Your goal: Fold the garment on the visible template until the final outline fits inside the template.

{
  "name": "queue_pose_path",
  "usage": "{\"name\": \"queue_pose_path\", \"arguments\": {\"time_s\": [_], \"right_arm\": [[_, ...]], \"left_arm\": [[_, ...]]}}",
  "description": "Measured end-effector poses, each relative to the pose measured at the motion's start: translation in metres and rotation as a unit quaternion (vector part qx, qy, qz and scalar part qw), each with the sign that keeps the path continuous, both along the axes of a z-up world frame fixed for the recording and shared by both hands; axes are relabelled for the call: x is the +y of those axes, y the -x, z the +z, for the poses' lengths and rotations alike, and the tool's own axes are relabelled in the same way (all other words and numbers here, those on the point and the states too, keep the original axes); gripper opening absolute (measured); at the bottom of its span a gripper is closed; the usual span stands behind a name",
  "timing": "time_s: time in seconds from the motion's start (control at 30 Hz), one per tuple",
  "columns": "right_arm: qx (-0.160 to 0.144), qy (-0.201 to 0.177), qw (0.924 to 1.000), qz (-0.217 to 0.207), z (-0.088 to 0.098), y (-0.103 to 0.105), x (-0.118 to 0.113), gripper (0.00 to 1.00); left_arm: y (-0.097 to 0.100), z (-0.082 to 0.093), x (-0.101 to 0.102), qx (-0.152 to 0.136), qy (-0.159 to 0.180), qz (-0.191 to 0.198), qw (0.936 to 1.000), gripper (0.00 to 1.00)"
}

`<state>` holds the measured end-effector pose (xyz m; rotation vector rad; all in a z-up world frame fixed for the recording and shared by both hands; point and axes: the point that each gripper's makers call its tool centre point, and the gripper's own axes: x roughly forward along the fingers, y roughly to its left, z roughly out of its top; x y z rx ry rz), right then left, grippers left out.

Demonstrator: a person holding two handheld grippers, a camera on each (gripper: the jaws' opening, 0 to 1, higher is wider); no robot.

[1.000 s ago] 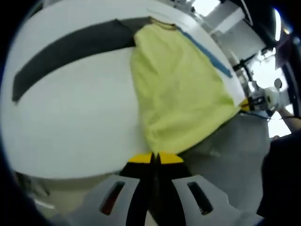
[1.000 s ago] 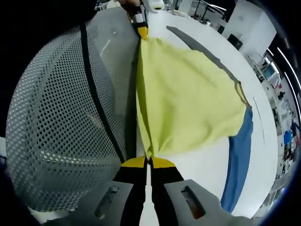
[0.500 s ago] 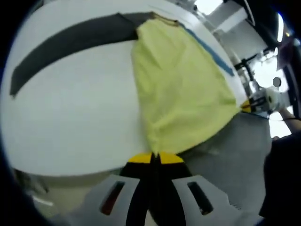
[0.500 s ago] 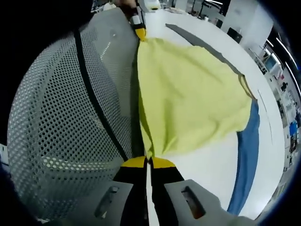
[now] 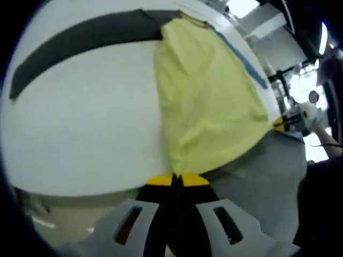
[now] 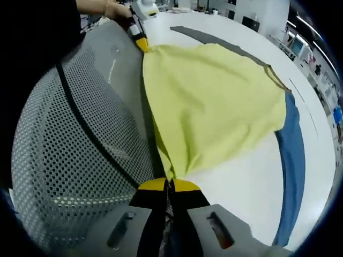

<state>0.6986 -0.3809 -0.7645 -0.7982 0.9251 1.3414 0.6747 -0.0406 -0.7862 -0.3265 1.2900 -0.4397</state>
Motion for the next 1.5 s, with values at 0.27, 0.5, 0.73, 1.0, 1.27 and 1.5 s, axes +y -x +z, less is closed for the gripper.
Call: {"name": "queue_pose_path", "arguments": {"time_s": [0.27, 0.5, 0.73, 1.0, 1.27, 1.5], "right_arm": [[-0.042, 0.020, 0.9960, 0.077, 0.008, 0.006, -0.001, 0.03], [-0.049, 0.000, 0.9971, 0.059, 0.025, 0.006, -0.006, 0.02], [-0.054, -0.014, 0.9984, 0.009, 0.030, -0.002, -0.019, 0.01], [-0.029, -0.054, 0.9952, -0.075, 0.029, -0.010, -0.010, 0.03], [-0.024, -0.066, 0.9874, -0.142, 0.018, -0.032, -0.002, 0.11], [-0.010, -0.062, 0.9896, -0.130, 0.016, -0.030, 0.008, 0.12]], "left_arm": [[0.003, 0.004, 0.008, 0.002, 0.002, 0.009, 1.0000, 0.00], [0.005, 0.007, 0.009, 0.001, 0.003, 0.009, 1.0000, 0.00], [0.006, 0.011, 0.011, 0.001, 0.003, 0.012, 0.9999, 0.00], [0.008, 0.014, 0.014, 0.004, 0.000, 0.013, 0.9999, 0.00], [0.016, 0.020, 0.029, 0.002, -0.019, 0.008, 0.9998, 0.00], [0.015, 0.031, 0.027, -0.009, -0.023, 0.022, 0.9995, 0.00]]}}
